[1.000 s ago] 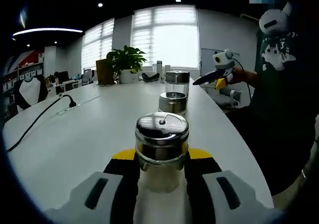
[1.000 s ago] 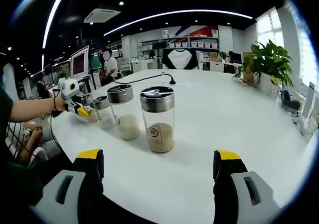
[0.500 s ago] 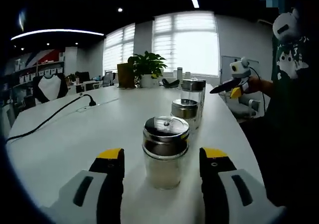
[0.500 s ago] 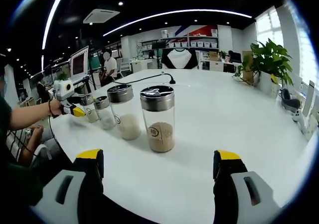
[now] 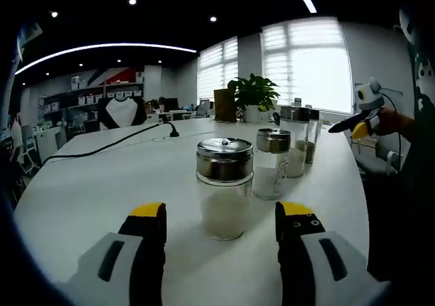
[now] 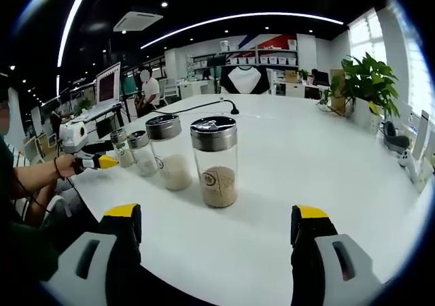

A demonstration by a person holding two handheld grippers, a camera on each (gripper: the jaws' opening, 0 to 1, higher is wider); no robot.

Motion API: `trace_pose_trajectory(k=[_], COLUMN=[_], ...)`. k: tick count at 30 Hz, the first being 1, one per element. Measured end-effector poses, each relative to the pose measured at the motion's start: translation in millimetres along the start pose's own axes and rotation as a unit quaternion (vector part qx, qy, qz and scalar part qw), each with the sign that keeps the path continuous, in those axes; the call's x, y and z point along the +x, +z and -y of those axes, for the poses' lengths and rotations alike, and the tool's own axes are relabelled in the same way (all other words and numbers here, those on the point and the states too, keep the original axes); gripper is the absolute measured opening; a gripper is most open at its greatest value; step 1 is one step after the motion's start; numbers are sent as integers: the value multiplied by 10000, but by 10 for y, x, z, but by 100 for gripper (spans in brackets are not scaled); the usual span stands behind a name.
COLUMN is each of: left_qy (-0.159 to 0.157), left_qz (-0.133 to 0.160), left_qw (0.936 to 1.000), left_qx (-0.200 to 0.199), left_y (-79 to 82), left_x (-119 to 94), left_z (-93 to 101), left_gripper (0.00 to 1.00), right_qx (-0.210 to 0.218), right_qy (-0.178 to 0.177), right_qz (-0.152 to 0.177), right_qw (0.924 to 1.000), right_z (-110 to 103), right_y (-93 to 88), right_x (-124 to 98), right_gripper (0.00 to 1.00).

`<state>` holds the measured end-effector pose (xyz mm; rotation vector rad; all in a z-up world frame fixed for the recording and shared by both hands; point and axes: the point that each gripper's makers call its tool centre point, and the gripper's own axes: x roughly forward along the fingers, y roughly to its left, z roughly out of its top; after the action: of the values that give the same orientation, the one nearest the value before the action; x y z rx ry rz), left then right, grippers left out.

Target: Rotate the seasoning bottle until the label or dispensing opening points toward the visible target arrow and the bottle remains upright within the marked orientation range

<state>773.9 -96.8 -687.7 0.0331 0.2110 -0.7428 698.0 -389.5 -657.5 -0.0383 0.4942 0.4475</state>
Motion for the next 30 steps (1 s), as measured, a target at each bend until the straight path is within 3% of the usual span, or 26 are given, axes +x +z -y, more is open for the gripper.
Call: trace_pose_trajectory(k=[4,5,6,8,10,19,30], left_qy=[192,391,764,897,919,1528,1586], left_qz=[101,83,-92,-292,79,-6,-56], left_qw=[9997,9990,9966,9951,9945,9852,9833], left_qx=[-133,-189,-298,-284,-495,-771,-888], left_y=[29,37,14,-16,94,92,64], left_x=[-36,-50,-76,-87,-66,-54,110], left_z=[57,48,10,43,121,9,-34], left_gripper=[64,64,64,64,65,64,57], right_qx=[4,11,7,-19,10,-27,5], right_qy=[-16,-12,-8,-8,12,31,35], right_qz=[19,22,19,29,24,44,39], right_qw=[10000,10000,10000,10000,10000,10000,10000], right_z=[9,7,3,1,-9,-20,-18], right_y=[19,22,23,29,27,42,30], right_x=[5,9,11,14,24,25,19], right_gripper=[93,93,93,93,93,93,93])
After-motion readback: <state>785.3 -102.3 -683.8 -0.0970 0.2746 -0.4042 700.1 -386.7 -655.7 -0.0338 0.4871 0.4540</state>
